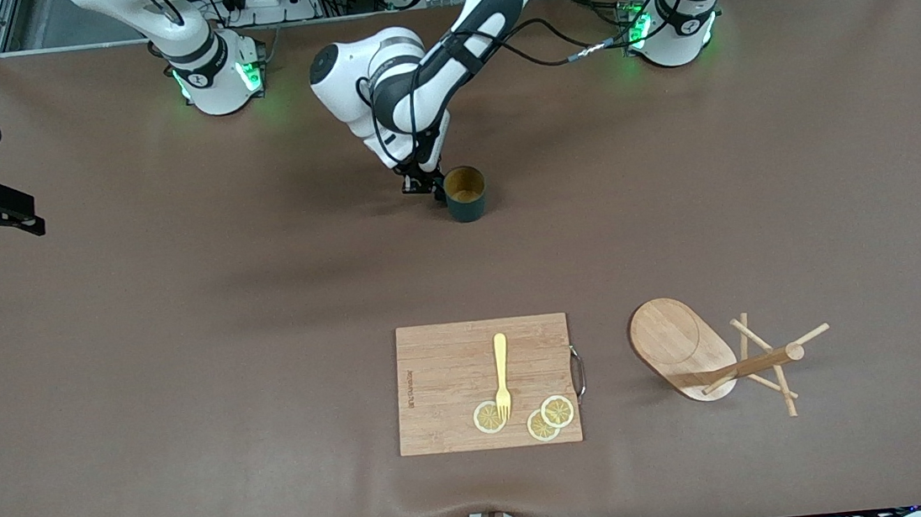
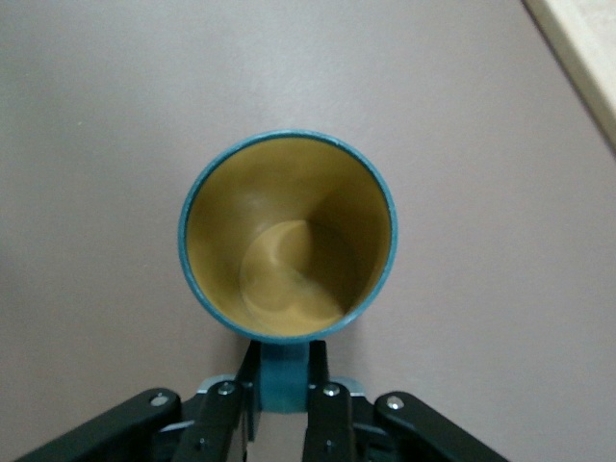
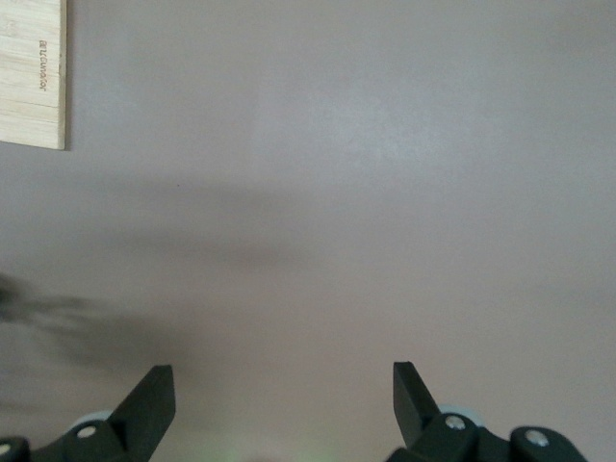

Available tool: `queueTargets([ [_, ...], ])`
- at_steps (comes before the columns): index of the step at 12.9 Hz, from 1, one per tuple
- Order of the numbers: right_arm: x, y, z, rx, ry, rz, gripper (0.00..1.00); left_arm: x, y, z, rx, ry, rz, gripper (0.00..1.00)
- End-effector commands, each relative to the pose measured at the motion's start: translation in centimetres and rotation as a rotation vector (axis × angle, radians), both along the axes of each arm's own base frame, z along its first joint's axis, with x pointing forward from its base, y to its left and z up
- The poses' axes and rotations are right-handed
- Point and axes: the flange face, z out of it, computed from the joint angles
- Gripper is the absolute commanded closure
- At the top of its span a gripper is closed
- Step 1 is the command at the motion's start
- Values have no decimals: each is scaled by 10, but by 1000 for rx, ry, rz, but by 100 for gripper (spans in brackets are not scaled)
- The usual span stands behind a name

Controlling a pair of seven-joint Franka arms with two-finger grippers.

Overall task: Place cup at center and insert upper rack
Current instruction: 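Lift the teal mug by the handle with the left gripper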

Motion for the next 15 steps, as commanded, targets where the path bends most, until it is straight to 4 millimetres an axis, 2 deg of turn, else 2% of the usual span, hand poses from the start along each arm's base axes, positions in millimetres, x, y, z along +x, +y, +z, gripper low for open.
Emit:
queueTargets([
  [1, -2, -3, 3, 10, -8, -6, 0, 24, 10, 61, -74, -8, 43, 100],
  [3, -2, -4, 3, 10, -8, -8, 0, 45, 24, 118, -152, 10, 59, 100],
  [5, -2, -4, 2, 13, -5, -6, 0, 62, 39, 161, -205, 6, 62, 100],
  [9, -4, -5, 6, 40, -13, -10, 0, 121, 106, 263, -400, 92, 79, 100],
  [12, -6, -5, 9, 37, -10, -10, 0, 162, 162, 305, -517, 146, 51, 100],
  [15, -7, -7, 10, 38, -10, -15, 0, 210, 225, 325, -653, 207, 24, 100],
])
